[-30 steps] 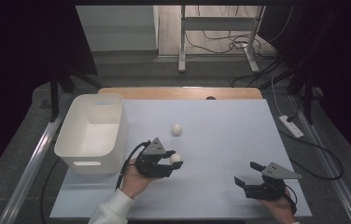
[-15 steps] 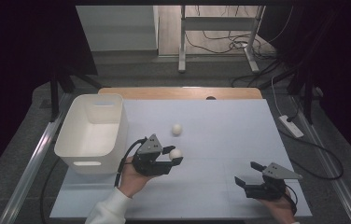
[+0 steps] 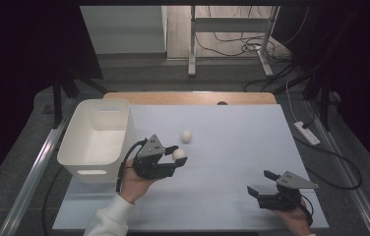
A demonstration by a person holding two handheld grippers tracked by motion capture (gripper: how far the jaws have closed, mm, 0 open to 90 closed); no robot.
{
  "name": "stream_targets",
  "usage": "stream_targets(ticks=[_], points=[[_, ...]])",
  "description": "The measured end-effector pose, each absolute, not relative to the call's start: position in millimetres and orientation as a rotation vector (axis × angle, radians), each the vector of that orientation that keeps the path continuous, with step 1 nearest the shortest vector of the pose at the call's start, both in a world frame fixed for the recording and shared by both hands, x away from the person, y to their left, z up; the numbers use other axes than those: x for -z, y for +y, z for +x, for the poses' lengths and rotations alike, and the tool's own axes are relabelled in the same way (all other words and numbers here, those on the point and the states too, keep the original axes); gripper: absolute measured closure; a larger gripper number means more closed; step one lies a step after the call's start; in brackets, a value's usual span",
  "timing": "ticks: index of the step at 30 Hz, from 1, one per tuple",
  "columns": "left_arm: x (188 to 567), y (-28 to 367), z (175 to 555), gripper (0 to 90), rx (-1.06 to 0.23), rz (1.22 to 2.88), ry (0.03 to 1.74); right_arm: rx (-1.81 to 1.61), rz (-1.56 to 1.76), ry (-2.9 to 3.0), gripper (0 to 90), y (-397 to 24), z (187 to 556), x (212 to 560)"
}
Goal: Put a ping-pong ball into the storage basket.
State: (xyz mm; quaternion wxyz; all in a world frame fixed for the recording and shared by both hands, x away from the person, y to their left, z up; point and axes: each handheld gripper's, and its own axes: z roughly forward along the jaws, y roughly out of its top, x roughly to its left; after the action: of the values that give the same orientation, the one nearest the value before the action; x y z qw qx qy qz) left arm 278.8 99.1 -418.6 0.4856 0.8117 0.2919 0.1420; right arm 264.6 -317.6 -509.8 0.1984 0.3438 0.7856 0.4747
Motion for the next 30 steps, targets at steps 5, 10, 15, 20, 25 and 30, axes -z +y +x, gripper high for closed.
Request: stream_targets(ticks=[5,10,15,20,25,30], points=[[415,101,280,50.9,-0.360,1.970,0.718,-1.328,0.965,2.198,11.7,-318,265,510],[411,105,284,50.9,-0.356,1.962,0.729,-1.326,0.966,2.198,11.6,-318,265,510],[410,107,286,50.8,-0.358,1.955,0.740,-1.326,0.966,2.199,11.5,-318,265,510],[406,111,289,50.8,-0.367,1.947,0.752,-1.330,0.968,2.198,11.5,-318,265,511],[401,114,291,50.8,-0.374,1.943,0.757,-1.325,0.967,2.202,11.5,-318,265,511],[398,117,293,50.8,-0.383,1.937,0.766,-1.326,0.969,2.199,11.5,-318,265,511]])
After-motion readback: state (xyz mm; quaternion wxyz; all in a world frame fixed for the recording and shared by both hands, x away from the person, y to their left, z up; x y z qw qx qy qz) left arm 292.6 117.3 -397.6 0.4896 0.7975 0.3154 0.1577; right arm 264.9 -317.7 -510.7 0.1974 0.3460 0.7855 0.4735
